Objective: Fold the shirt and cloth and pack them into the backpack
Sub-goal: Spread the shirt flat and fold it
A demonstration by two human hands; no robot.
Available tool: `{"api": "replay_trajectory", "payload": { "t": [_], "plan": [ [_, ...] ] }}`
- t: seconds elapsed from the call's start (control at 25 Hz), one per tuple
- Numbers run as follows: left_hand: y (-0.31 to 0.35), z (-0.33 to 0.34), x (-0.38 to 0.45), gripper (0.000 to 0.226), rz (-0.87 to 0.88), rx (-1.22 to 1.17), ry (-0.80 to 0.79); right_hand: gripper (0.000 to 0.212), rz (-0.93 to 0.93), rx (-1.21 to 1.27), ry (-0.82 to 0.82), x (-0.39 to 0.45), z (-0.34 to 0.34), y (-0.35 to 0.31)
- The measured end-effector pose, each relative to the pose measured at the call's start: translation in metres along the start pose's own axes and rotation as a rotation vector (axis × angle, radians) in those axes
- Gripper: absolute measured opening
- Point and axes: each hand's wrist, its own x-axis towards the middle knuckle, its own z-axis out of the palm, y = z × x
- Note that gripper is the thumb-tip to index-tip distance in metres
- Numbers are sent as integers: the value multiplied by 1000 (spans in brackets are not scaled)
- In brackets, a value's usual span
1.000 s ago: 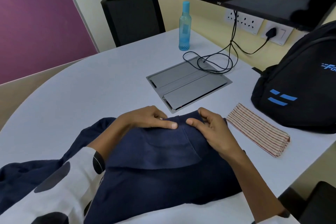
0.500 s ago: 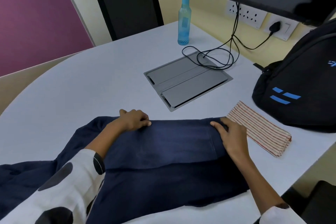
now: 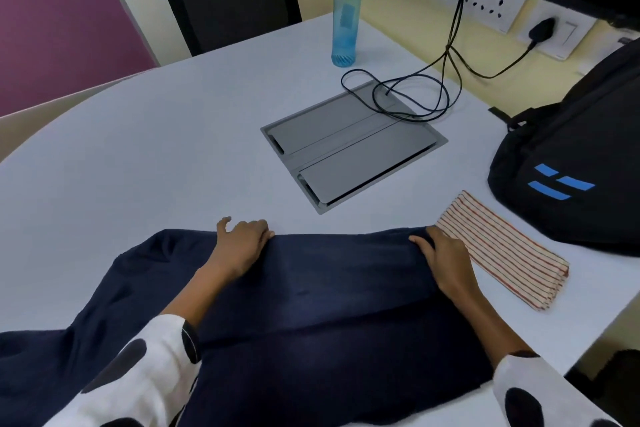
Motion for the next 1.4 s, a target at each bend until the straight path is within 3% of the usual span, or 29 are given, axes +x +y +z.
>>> {"api": "replay_trajectory", "payload": {
  "t": [0.16,0.28,0.36,0.52,0.64,0.76,0.88,1.0,1.16,1.24,1.4],
  "plan": [
    [-21,27,10,27,124,89,53,29,58,-72,-60,11,17,9],
    [-45,42,8,58,186,174,150,31,88,-88,-60,11,25,17],
    [-60,41,2,67,131,135,169,34,86,-136,-35,11,28,18],
    [-76,40,-33,65,-36,-1,271,37,58,-225,20,13,33,18],
    [-82,49,-81,58,-141,-90,287,39,78,-272,46,11,31,15],
    [-93,56,-119,42,-245,-144,306,42,108,-315,216,1,33,-6],
    [-103,60,-136,29,-322,-259,301,40,-117,-230,223,-30,59,-60],
    [-120,54,-138,30,-343,-351,325,35,-463,-30,-49,-74,104,-126],
    [-149,23,-126,33,-409,-480,427,59,-780,-128,-270,-117,163,-187],
    [-170,8,-113,34,-479,-507,435,71,-837,-247,-307,-125,181,-201],
    [-215,-3,-80,34,-517,-470,333,68,-835,-261,-326,-132,191,-206]
  ]
}}
